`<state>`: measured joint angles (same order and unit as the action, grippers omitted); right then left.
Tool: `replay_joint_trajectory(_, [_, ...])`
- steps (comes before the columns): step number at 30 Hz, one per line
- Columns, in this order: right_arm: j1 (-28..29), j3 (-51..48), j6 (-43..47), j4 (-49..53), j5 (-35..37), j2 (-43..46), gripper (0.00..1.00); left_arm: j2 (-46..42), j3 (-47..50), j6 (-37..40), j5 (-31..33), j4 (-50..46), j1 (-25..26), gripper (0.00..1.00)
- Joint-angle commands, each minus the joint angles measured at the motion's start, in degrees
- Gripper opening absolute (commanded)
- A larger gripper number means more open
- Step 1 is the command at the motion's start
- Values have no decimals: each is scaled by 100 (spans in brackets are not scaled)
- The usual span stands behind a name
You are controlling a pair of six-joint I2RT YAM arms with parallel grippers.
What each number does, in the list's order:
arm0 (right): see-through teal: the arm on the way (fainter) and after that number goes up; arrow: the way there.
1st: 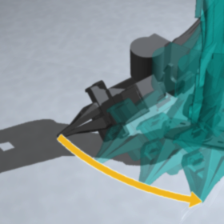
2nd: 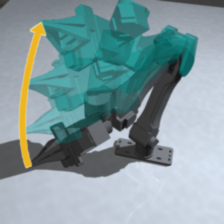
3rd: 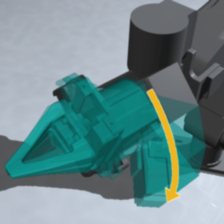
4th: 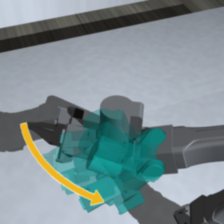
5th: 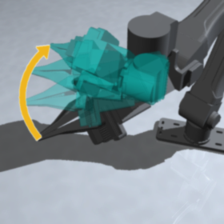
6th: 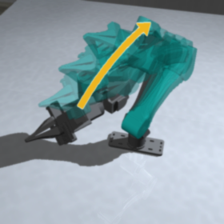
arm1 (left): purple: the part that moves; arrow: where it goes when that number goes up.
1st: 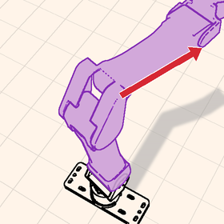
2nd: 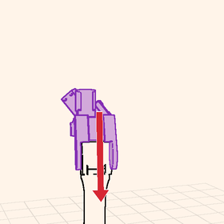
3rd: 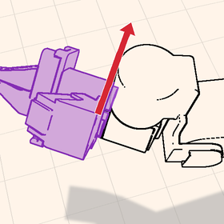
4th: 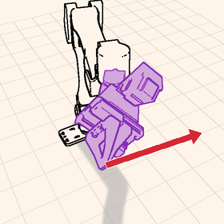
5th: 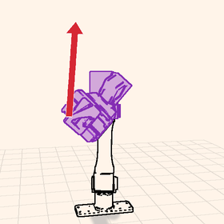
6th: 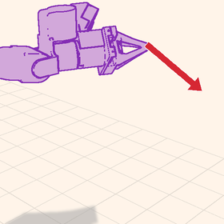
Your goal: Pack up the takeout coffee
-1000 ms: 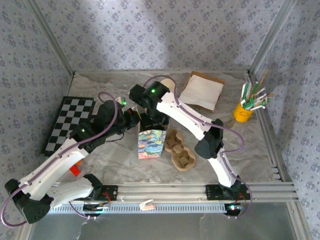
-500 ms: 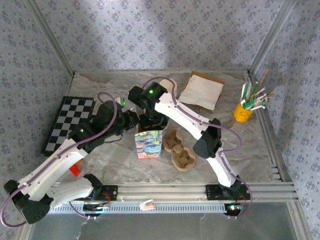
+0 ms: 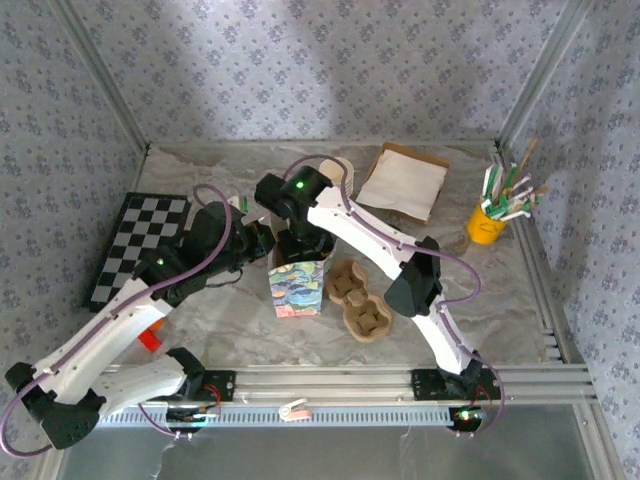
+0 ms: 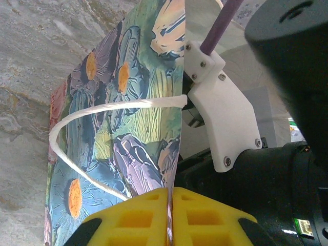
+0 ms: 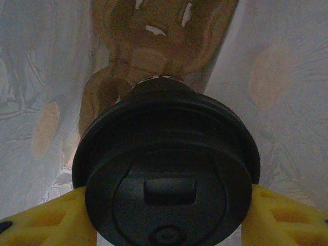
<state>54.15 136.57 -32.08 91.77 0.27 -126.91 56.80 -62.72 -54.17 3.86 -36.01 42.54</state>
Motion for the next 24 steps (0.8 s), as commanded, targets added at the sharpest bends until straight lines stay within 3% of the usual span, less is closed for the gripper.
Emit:
replay_joint_trajectory(1, [28, 122, -52, 808, 150, -75, 61, 51, -160, 122, -17, -178, 32, 9])
replay_joint_trajectory(24, [44, 157, -39, 781, 106, -105, 61, 130, -167, 109, -104, -81, 32, 8])
